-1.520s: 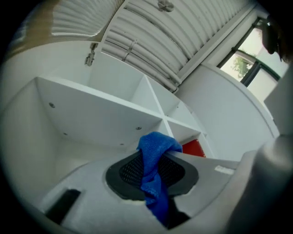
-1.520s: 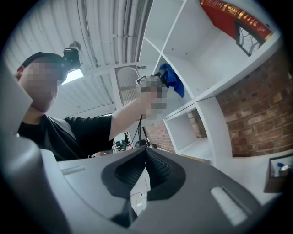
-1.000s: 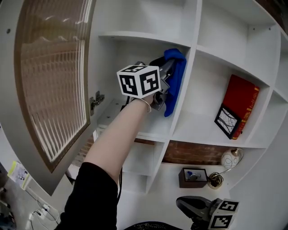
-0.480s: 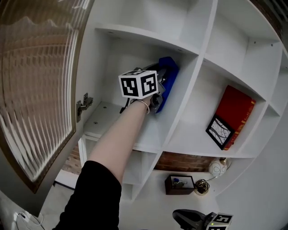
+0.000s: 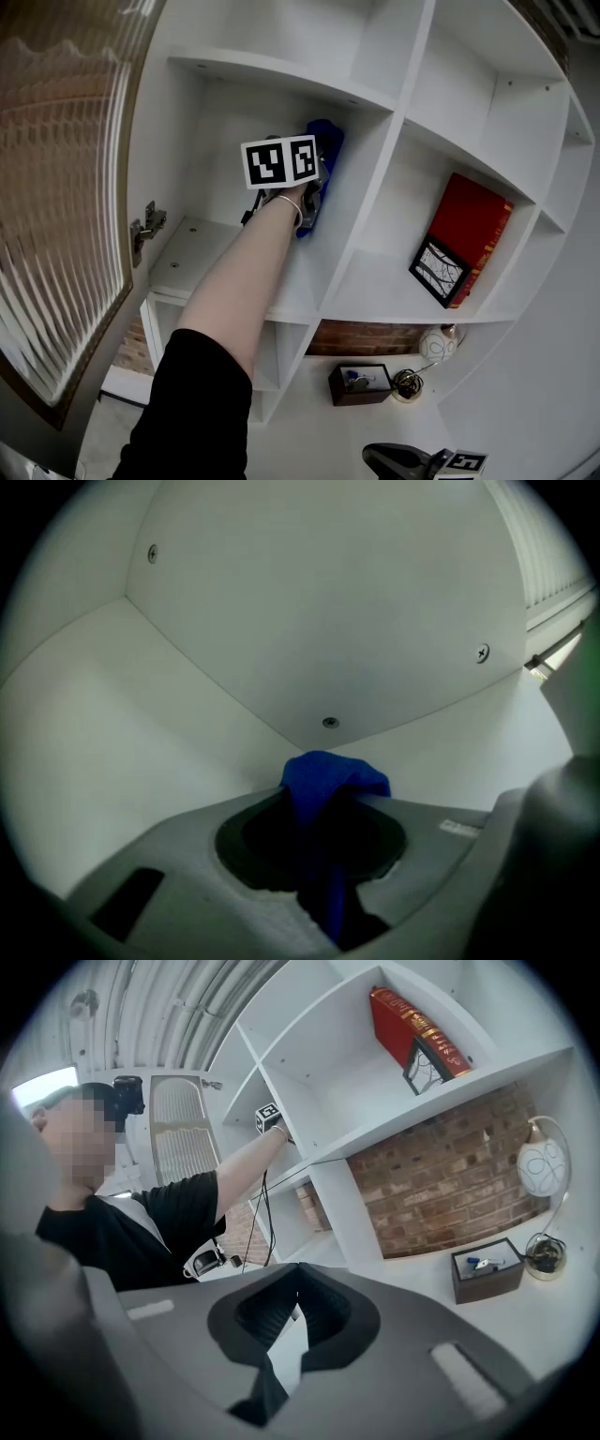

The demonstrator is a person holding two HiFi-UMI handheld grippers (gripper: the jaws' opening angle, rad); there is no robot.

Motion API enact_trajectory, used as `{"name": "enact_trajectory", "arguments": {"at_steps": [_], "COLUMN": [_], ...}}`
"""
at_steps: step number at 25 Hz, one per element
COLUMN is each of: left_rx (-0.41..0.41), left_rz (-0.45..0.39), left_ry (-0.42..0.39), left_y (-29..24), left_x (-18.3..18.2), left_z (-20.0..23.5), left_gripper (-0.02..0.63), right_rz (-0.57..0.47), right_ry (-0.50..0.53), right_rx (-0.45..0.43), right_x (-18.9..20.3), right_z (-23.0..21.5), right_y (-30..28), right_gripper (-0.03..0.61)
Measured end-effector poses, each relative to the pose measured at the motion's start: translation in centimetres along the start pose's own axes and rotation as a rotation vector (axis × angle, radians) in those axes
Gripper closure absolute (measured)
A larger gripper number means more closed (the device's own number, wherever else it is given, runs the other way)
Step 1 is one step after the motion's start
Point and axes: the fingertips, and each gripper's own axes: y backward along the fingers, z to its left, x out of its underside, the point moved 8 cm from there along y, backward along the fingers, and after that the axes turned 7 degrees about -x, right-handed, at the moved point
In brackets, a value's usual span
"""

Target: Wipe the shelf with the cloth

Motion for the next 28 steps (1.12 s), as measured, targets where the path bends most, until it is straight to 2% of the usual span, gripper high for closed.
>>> {"name": "enact_trajectory", "arguments": {"at_steps": [2,6,19,23,28], "left_rx": [-0.005,-0.004,0.191,0.244,0.282], "left_rz": [-0.002,-0.009,-0.091,-0.137,-0.166], "left_ry": [0.008,-0.053,-0.251,-0.256,-0.219], "left_y": [-0.2,0.2,5.6,7.7,10.0], "left_x": [-0.3,-0.9,-2.4,-2.9,-2.6], "left_z": [-0.2,-1.3,-6.0,-7.7,-9.4], "left_gripper": [0.558,0.563,0.565,0.566,0.568], "right_rz": [-0.011,-0.024,-0.022,-0.029,-0.019], "right_ry": [-0.006,-0.006,0.013,0.014,0.021], "right_rx": [0.008,0.011,-0.079,-0.099,-0.136], "right_x": [0.1,0.2,0.7,0.7,1.0], "right_z": [0.0,0.3,2.0,2.4,3.3], "right_y": [0.2,0.3,-1.7,-1.8,-2.0], "right_gripper": [0.569,0.569,0.569,0.569,0.569]}}
